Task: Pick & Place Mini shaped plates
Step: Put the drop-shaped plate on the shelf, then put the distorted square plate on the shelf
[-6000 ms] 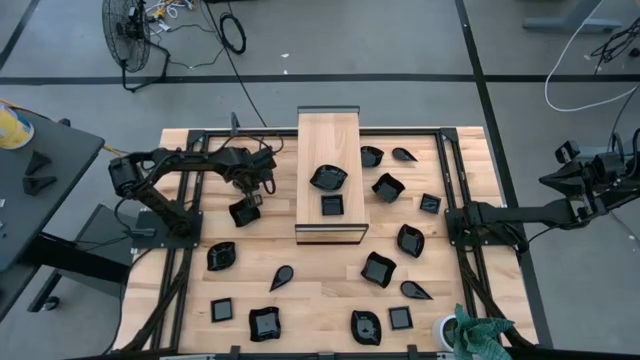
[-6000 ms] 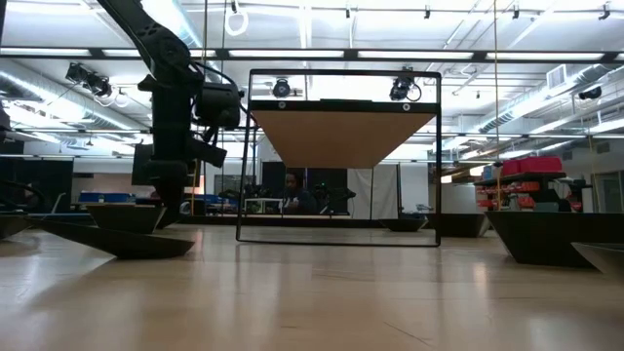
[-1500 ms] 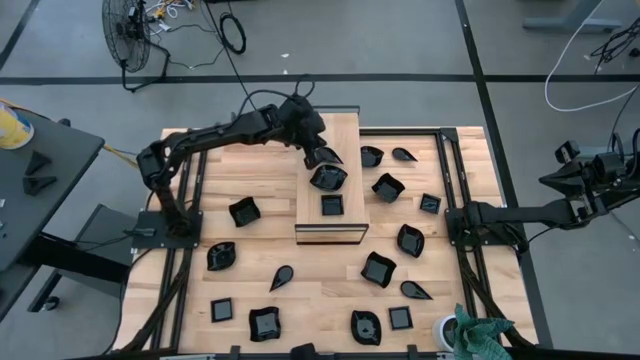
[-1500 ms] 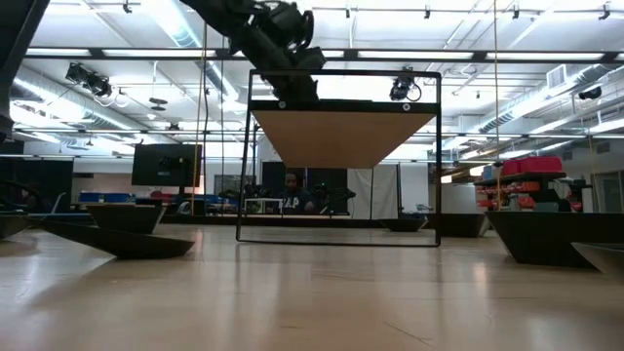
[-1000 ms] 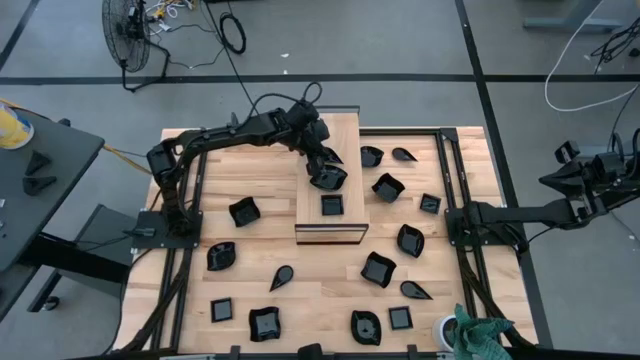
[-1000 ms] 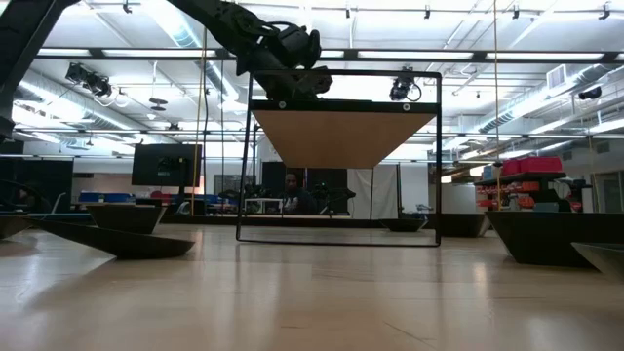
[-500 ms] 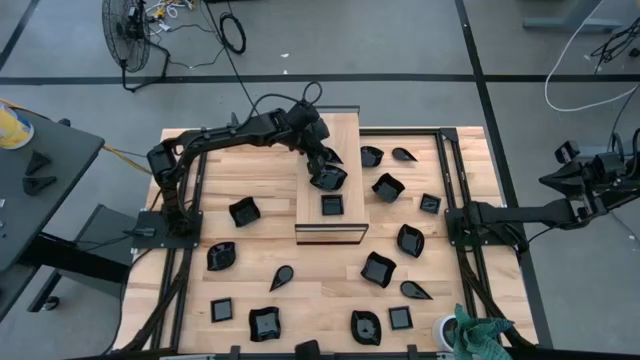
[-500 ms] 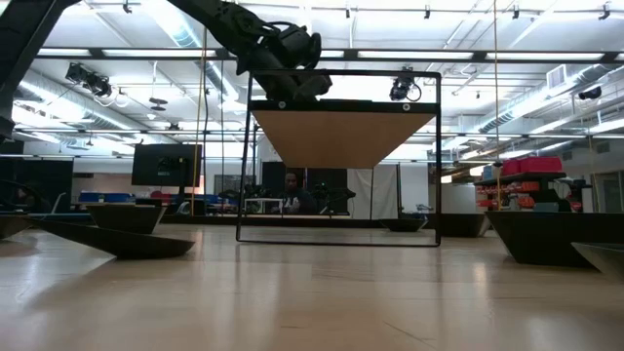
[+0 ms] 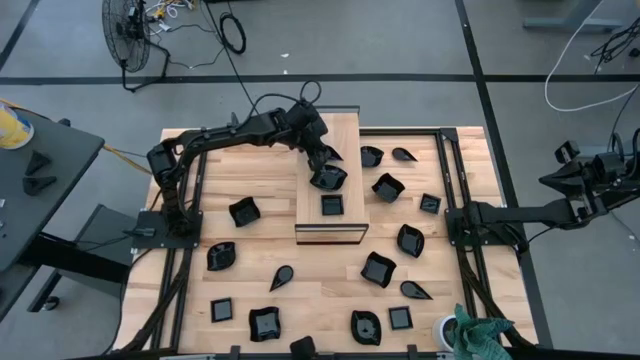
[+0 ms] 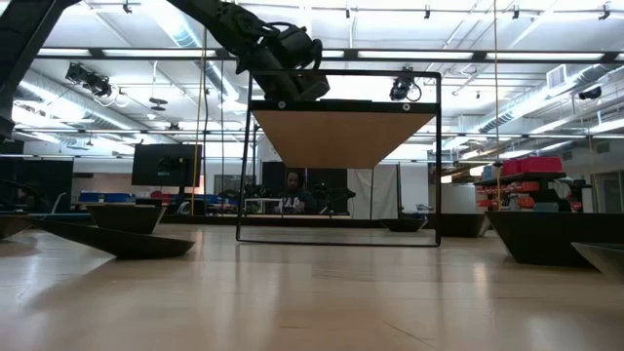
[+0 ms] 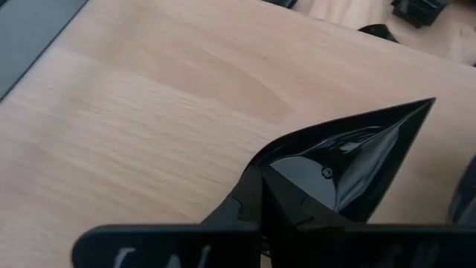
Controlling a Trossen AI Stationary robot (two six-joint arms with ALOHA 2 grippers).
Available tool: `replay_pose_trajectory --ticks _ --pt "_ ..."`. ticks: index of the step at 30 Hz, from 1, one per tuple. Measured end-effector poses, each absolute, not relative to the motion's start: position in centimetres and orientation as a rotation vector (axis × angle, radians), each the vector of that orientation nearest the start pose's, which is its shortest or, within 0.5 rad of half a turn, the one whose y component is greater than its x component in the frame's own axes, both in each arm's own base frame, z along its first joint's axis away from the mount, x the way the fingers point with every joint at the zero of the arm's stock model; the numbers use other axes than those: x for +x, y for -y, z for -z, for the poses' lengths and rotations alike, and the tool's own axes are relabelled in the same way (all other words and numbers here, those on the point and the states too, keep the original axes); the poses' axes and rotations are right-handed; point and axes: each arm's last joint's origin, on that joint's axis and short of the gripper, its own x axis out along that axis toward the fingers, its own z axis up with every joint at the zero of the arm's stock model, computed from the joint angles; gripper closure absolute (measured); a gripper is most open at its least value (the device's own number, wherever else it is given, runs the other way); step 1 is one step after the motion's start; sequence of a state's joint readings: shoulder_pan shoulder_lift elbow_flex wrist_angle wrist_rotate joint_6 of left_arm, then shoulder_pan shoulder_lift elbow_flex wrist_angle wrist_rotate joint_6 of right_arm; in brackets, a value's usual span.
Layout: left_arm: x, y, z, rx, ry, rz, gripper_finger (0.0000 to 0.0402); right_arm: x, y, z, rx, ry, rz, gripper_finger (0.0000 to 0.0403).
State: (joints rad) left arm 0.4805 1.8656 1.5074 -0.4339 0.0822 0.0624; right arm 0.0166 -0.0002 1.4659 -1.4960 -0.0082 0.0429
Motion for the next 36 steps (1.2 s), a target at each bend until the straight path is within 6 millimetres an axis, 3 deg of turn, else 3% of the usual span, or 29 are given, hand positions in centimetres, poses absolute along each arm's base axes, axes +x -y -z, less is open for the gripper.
replay_pose_trajectory --ticks 21,27,36 --pt "37.3 -18.7 -26.3 -0.149 -0.732 -0.399 0.0399 -18.1 0.3 -35.0 0.043 -0.030 -0.024 0.0392" --pt "36.4 -17.3 -29.2 -0.131 -0.670 -0.372 0.0398 -18.1 0.3 -35.1 0.043 -0.030 -0.024 0.0392" --pt "33.5 -14.4 -33.5 -0.112 -0.665 -0.355 0.0397 -18.1 0.3 -35.0 0.043 -0.030 -0.024 0.0392"
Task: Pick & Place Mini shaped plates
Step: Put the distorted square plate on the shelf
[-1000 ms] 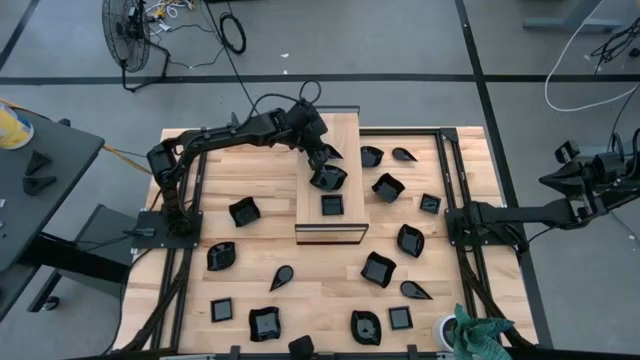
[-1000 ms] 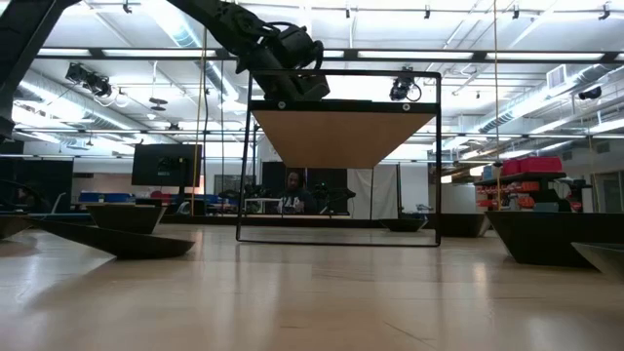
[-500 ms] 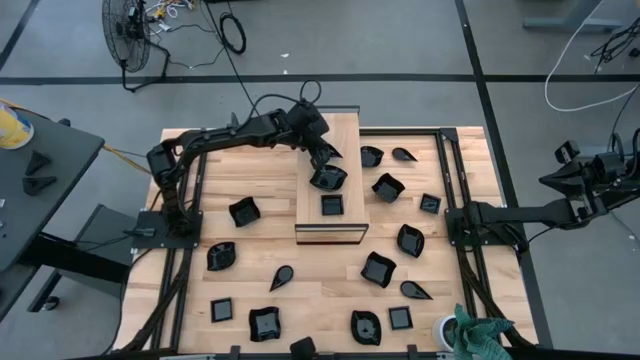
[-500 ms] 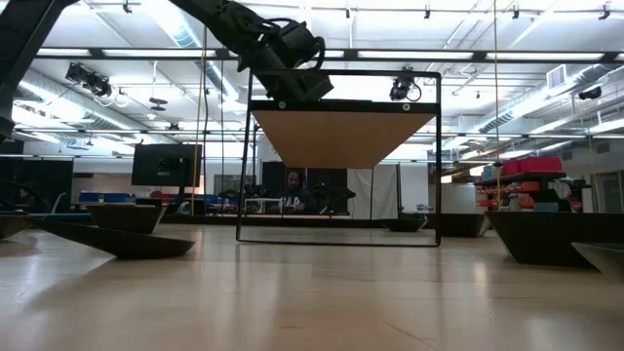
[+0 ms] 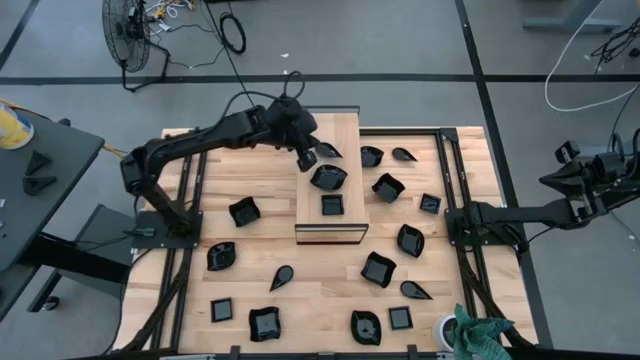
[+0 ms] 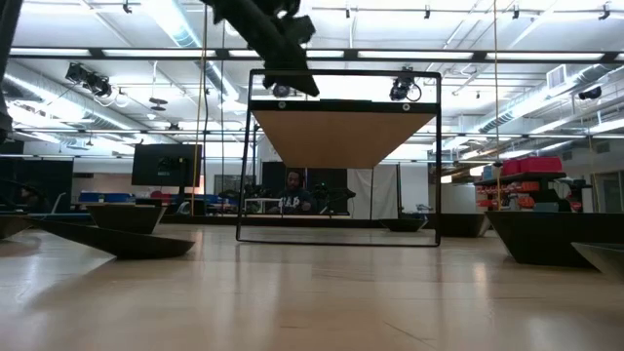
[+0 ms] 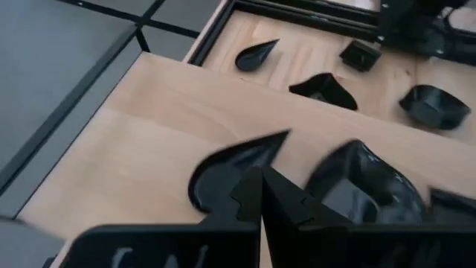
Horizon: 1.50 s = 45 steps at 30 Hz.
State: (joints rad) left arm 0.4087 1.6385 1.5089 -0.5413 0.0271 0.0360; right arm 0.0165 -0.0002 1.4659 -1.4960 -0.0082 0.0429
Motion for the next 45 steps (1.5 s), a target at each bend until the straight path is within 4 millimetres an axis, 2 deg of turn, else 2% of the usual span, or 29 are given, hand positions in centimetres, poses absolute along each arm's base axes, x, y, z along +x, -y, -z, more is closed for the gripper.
replay_pose_trajectory --ticks 7,14,19,25,34,45 --pt "31.7 -13.3 -33.5 -0.179 -0.790 -0.364 0.0366 -18.1 0.3 -35.1 0.043 -0.030 -0.024 0.0392" --pt "29.2 -11.9 -33.7 -0.252 -0.954 -0.423 0.0294 -18.1 0.3 -35.1 0.043 -0.030 -0.024 0.0392" --pt "27.2 -10.2 -34.3 -0.271 -1.057 -0.427 0.0241 -18.1 0.3 -35.0 0.043 -0.030 -0.024 0.0392" --pt "25.6 -8.1 -33.8 -0.312 -1.119 -0.419 0.0192 -18.1 0.3 -35.0 0.043 -0.030 -0.024 0.0392" --pt "24.1 -5.4 -30.8 -0.384 -1.252 -0.413 0.0151 -18.2 0.3 -35.1 0.043 -0.030 -0.024 0.0392" --pt "23.1 -2.5 -25.0 -0.447 -1.444 -0.403 0.0154 -18.1 0.3 -35.1 0.043 -0.030 -0.024 0.0392"
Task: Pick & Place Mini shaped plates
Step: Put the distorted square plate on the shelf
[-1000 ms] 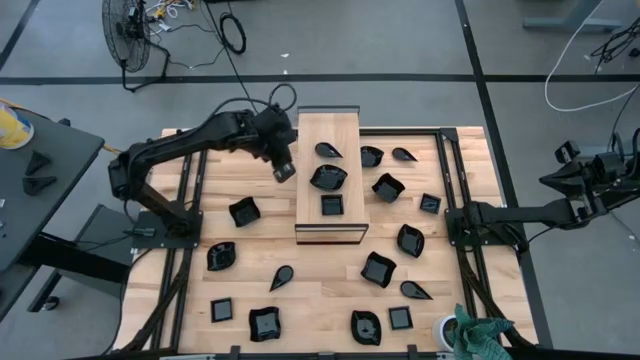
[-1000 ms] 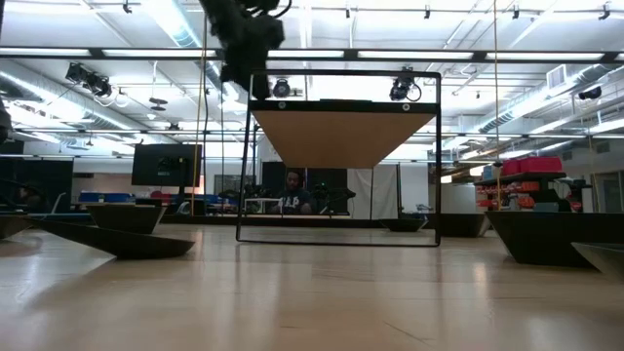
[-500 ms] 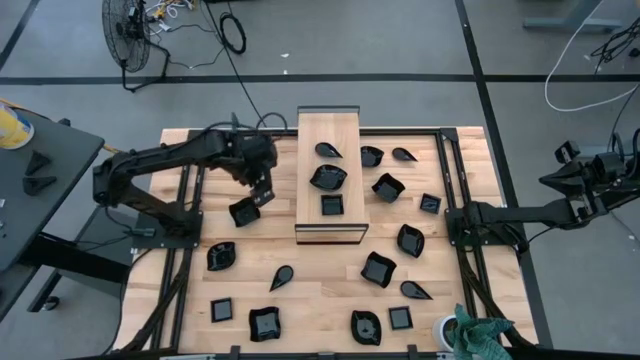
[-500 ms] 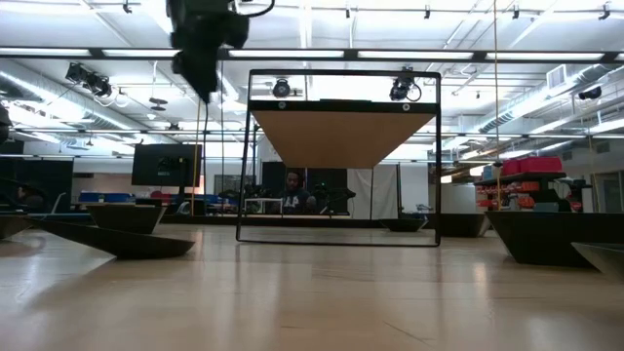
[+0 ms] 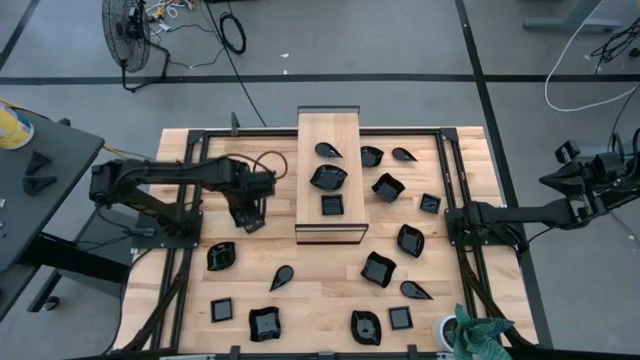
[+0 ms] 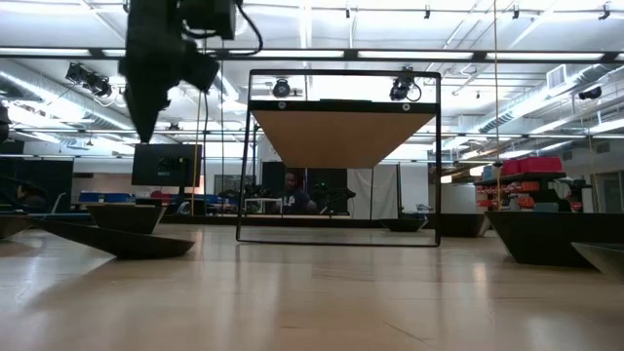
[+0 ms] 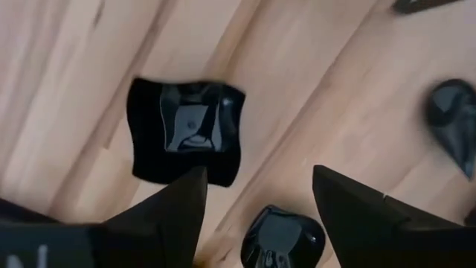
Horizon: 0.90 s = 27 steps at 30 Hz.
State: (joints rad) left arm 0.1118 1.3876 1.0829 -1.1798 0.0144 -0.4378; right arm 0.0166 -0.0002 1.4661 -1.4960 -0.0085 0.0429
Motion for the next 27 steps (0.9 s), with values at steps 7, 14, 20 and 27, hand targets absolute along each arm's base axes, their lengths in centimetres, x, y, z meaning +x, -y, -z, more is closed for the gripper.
replay_pose_trajectory --ticks 7,14,20,27 --pt "22.2 -1.8 -21.8 -0.432 -1.488 -0.443 0.0158 -18.1 0.3 -35.0 0.043 -0.030 -0.024 0.0392" --pt "21.8 -1.8 -19.4 -0.424 -1.465 -0.461 0.0158 -18.1 0.3 -35.0 0.043 -0.030 -0.024 0.0392" --pt "21.4 -1.8 -18.0 -0.412 -1.469 -0.473 0.0158 -18.1 0.3 -35.0 0.043 -0.030 -0.024 0.0392" --pt "21.4 -1.9 -17.3 -0.409 -1.444 -0.472 0.0158 -18.1 0.3 -35.0 0.043 -0.030 -0.024 0.0392"
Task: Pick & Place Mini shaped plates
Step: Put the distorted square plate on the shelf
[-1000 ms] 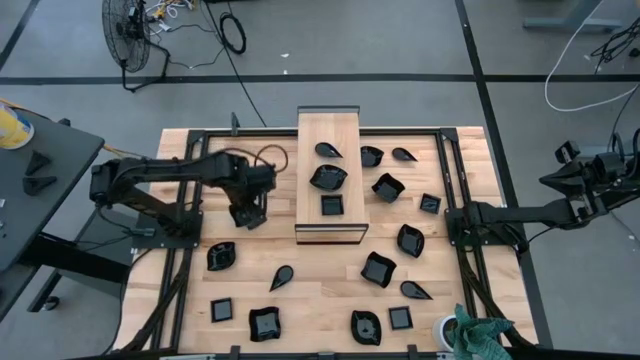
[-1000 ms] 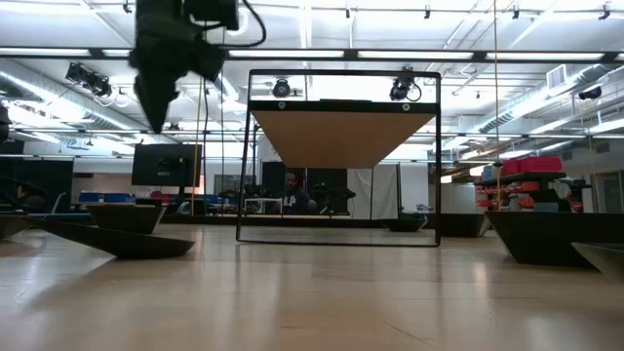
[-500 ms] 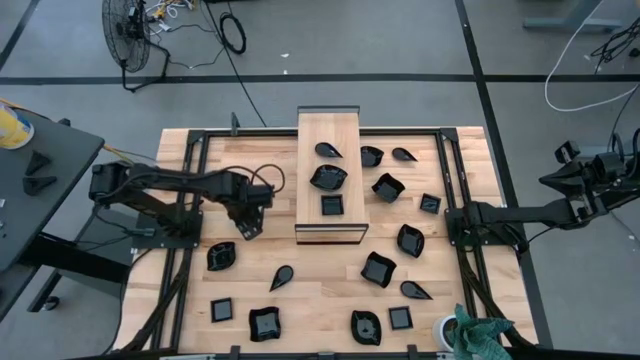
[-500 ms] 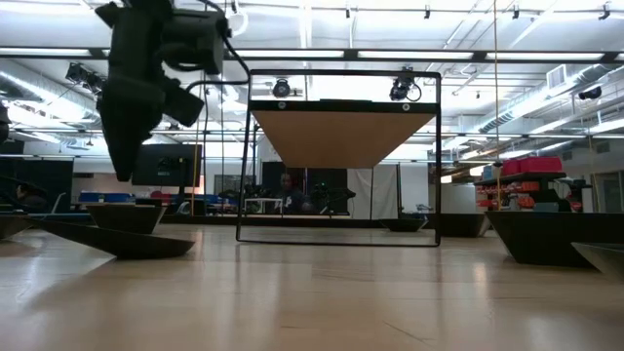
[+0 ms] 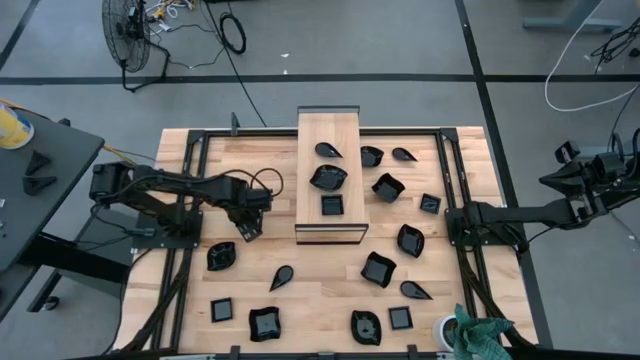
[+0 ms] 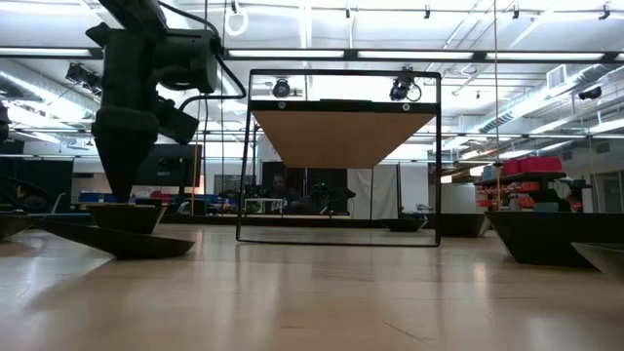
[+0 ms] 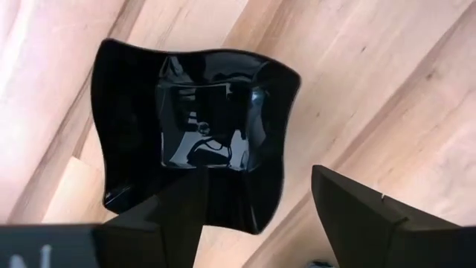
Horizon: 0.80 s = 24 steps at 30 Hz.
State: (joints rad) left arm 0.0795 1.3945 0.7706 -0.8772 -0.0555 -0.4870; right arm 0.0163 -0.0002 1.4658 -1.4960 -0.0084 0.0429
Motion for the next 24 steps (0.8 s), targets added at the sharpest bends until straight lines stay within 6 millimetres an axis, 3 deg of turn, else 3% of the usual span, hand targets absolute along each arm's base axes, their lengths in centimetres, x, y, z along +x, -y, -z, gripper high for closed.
replay_pose_trajectory --ticks 16,24 --pt "20.5 -1.6 -15.0 -0.392 -1.429 -0.469 0.0160 -18.1 0.3 -35.0 0.043 -0.030 -0.024 0.0392" --pt "20.4 -1.5 -14.9 -0.405 -1.434 -0.453 0.0223 -18.1 0.3 -35.0 0.043 -0.030 -0.024 0.0392"
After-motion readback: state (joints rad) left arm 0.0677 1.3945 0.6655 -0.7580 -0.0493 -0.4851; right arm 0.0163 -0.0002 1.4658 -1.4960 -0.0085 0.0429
